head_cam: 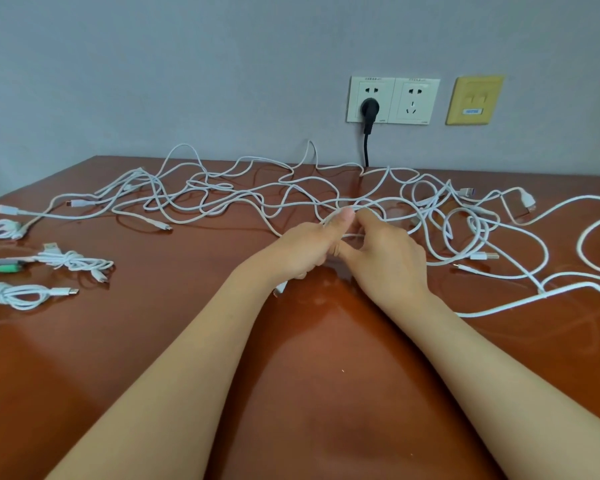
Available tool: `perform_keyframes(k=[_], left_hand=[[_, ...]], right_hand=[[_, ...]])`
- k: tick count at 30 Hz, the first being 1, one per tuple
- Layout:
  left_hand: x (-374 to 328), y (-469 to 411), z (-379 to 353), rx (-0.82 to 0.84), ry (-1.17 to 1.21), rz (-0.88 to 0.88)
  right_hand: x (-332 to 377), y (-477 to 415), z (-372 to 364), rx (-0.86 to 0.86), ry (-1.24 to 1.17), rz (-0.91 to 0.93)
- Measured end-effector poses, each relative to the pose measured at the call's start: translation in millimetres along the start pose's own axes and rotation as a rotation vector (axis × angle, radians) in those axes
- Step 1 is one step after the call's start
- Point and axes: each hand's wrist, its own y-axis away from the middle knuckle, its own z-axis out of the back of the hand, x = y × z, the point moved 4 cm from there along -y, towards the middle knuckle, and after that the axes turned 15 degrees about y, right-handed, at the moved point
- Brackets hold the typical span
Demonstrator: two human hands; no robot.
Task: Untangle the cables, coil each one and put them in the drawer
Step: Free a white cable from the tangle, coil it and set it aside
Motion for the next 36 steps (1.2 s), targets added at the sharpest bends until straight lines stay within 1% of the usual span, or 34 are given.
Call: perform_keyframes(k=[2,5,8,10,13,15,18,24,26,31,36], left_hand=[[1.4,0.9,1.7,0.023,0.007,-0.039],[4.8,2.1,2.6,0.076,0.093,-0.041],[6.1,0.3,0.3,0.126,0.154,-0.021],[6.2,-1.8,-1.1,0.105,0.178,-0.015],[6.8,-5.1,4.5,-0.030,0.283,-0.022],[7.6,-4.6,10.3,-0.096,0.351,-0.040],[9.1,-2.1,17.2,-0.139,0.434,-0.039],[8.8,-1.9,23.1,-0.233,0.504,-0.004],[8.4,-1.4,22.6,-0.245,0.513,0.000],[7.9,-1.8,17.9,-0.222,0.452,-0.050],[5.4,-0.9,11.2,-0.180,0.460,-0.093]], right_hand=[[0.8,-0.1,-0.7,0.006,-0.048,0.035],[2.5,-0.3,-0.2,0.036,-0.207,0.095],[1.1,-2.2,-2.5,0.045,-0.327,0.075],[-1.4,-3.9,-4.8,0.016,-0.308,0.038],[-5.0,-4.8,-4.0,-0.013,-0.252,-0.032],[-5.5,-3.9,-4.3,0.026,-0.204,-0.064],[-4.8,-3.1,-6.4,0.082,-0.106,-0.107],[-5.3,-1.9,-1.0,0.075,-0.027,-0.192],[-3.6,-1.8,-0.4,0.056,-0.048,-0.156],[2.9,-1.2,-3.3,0.043,-0.225,-0.047],[9.5,0.4,-9.7,0.107,-0.263,0.075]])
